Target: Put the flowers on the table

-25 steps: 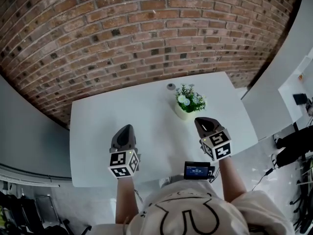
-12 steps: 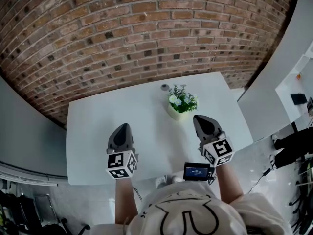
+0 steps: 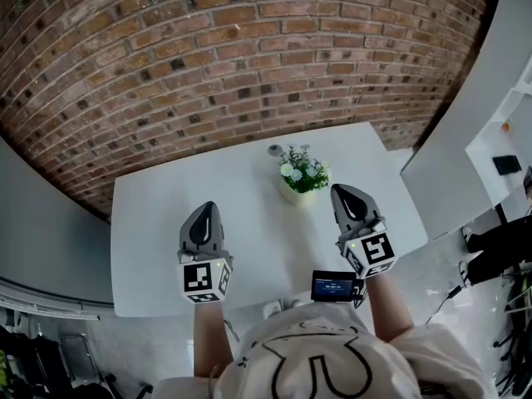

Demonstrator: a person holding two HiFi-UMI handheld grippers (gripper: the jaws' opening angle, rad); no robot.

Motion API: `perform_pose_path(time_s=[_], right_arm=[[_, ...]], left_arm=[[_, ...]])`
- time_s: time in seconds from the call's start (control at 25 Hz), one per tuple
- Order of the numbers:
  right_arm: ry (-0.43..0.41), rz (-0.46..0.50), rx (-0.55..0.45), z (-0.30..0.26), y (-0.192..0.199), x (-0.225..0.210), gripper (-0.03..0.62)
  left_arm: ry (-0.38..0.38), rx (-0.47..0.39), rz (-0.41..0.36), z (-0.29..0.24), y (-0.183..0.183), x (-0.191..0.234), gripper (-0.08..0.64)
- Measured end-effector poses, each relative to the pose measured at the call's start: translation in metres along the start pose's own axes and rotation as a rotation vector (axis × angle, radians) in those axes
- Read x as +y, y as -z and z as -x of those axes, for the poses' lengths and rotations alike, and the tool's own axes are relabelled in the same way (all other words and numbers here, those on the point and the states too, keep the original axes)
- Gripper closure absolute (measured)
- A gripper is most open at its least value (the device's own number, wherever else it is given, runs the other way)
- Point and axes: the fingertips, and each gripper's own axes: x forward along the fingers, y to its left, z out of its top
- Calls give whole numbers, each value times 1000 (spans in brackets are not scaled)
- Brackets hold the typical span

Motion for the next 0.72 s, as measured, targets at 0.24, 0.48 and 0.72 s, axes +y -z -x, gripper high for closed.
perform_pose_path(time_s=[0.24, 0.48, 0.72], right_arm=[[-12, 39, -5, -7, -6, 0, 577], [-1, 40, -14, -9, -7, -4, 577], [19, 11, 0, -5, -2, -10, 577]], left_arm=[[-1, -10, 10, -8, -4, -2, 549], [2, -22, 10, -14, -7, -1, 549], [14, -20, 11, -18, -7, -1, 549]])
